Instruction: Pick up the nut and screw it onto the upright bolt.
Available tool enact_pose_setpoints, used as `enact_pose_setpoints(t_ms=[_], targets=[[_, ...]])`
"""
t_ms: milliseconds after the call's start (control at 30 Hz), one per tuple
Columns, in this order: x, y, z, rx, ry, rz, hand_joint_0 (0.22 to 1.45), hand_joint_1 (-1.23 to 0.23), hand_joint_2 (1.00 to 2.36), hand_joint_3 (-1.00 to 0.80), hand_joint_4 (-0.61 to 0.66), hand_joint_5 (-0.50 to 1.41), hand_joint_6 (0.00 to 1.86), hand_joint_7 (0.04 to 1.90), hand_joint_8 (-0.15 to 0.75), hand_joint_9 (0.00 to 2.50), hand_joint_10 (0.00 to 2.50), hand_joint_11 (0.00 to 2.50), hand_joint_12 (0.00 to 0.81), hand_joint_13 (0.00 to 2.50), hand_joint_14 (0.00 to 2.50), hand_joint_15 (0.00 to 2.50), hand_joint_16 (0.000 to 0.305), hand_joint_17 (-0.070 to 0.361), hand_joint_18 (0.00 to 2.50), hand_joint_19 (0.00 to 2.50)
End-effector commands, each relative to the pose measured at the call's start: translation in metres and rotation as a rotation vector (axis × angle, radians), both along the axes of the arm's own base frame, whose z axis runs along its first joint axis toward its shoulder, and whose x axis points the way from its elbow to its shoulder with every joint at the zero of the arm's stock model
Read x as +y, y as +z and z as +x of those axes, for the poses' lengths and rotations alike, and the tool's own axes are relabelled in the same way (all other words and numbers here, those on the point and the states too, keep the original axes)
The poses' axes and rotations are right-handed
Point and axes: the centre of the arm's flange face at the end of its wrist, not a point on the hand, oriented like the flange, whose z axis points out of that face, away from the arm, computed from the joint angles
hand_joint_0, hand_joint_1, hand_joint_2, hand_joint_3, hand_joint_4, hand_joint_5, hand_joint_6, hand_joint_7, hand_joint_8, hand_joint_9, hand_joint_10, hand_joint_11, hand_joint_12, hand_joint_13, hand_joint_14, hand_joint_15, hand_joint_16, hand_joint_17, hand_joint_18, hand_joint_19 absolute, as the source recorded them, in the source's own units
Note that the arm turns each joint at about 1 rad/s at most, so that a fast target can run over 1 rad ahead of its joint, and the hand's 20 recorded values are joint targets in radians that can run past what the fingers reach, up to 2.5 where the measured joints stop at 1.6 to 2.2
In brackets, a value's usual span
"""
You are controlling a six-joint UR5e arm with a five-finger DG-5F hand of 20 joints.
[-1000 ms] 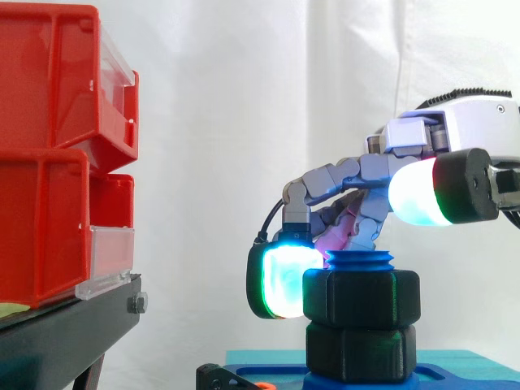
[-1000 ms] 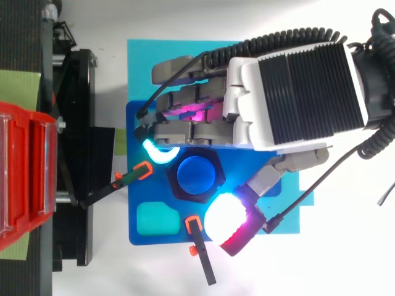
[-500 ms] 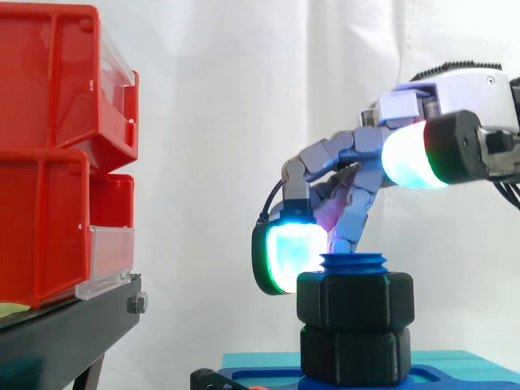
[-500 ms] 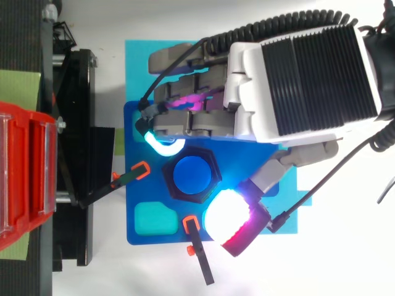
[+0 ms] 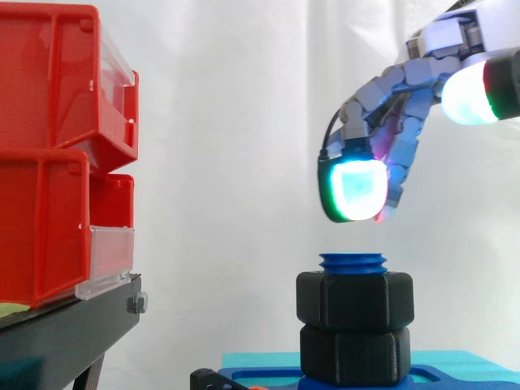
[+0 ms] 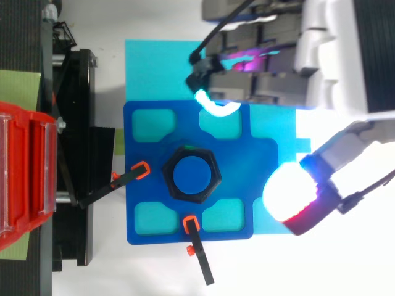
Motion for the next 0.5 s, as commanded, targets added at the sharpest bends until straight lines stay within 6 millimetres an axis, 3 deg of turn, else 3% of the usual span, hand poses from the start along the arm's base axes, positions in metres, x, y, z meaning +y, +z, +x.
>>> enact_pose_setpoints(t_ms=[0, 200, 300, 467], targets=[[-0.001, 0.017, -0.018, 0.041, -0.022, -0.018, 0.48, -0.18, 1.0, -0.5, 0.28, -0.1, 0.5, 0.95, 0.291, 0.95, 0.0, 0.0, 0.311, 0.64, 0.0, 0.0, 0.034, 0.076, 0.32, 0.0], [-0.002, 0.026, -0.051, 0.049, -0.077, -0.032, 0.47, -0.2, 1.0, -0.5, 0.27, -0.11, 0.5, 0.91, 0.287, 0.9, 0.0, 0.0, 0.315, 0.59, 0.0, 0.0, 0.034, 0.077, 0.28, 0.0], [0.002, 0.031, -0.079, 0.0, -0.12, -0.009, 0.48, -0.21, 1.0, -0.5, 0.26, -0.12, 0.5, 0.88, 0.28, 0.86, 0.0, 0.0, 0.317, 0.53, 0.0, 0.0, 0.034, 0.077, 0.22, 0.0], [0.005, 0.022, -0.1, 0.003, -0.154, 0.025, 0.48, -0.25, 1.0, -0.5, 0.25, -0.13, 0.5, 0.84, 0.276, 0.82, 0.0, 0.0, 0.319, 0.49, 0.0, 0.0, 0.033, 0.075, 0.17, 0.0]])
